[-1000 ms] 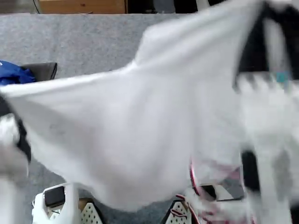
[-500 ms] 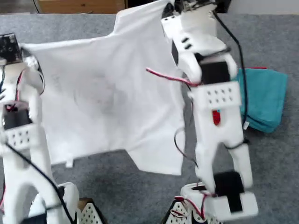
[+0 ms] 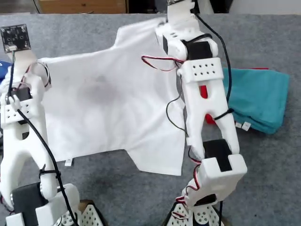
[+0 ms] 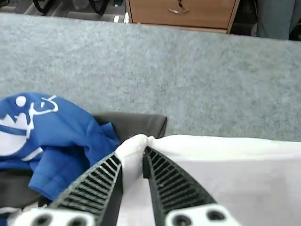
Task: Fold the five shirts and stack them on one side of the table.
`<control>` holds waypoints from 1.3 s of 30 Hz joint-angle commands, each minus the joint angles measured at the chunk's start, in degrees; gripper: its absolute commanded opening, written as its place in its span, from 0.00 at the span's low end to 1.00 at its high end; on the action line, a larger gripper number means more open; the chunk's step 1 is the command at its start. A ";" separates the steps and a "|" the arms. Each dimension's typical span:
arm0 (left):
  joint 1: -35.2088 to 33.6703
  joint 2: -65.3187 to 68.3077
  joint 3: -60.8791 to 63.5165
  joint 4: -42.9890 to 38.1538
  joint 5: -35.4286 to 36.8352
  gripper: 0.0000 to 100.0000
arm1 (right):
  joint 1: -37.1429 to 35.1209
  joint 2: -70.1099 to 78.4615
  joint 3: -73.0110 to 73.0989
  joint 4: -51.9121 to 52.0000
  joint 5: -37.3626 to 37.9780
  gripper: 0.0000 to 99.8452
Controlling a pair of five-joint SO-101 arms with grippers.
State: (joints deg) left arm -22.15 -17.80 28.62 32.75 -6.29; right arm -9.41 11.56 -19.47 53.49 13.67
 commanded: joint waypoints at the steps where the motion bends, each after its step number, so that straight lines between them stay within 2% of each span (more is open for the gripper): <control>1: 0.66 -0.26 0.92 5.98 0.09 0.03 | 0.18 -0.48 -3.12 8.00 0.62 0.01; 5: 1.27 -0.35 3.47 15.65 -1.41 0.03 | 0.70 -0.75 -1.98 14.42 4.31 0.01; 9: 1.19 -0.35 7.16 19.96 -3.78 0.03 | 0.88 -1.01 3.82 18.29 6.77 0.01; 12: 1.10 -0.35 10.42 20.40 -3.87 0.03 | 0.88 -2.24 11.65 18.46 7.91 0.01; 18: 1.01 -0.35 15.08 20.31 -3.87 0.03 | 1.32 -14.46 32.84 10.46 8.18 0.01; 24: -1.01 -0.35 15.25 21.63 -3.96 0.03 | 10.37 -29.41 46.90 6.51 8.09 0.01; 27: -3.65 -0.35 13.41 21.98 -5.98 0.03 | 13.71 -35.47 50.86 6.68 11.16 0.01; 33: -6.37 -0.35 11.30 22.07 -9.23 0.03 | 11.34 -46.46 61.41 6.86 15.74 0.01; 39: -4.79 -0.35 13.05 24.70 -10.55 0.03 | 10.02 -51.38 69.14 6.86 16.97 0.01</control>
State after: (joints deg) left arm -27.87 -17.80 42.42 56.40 -16.48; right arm 1.58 -37.58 47.96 60.97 29.32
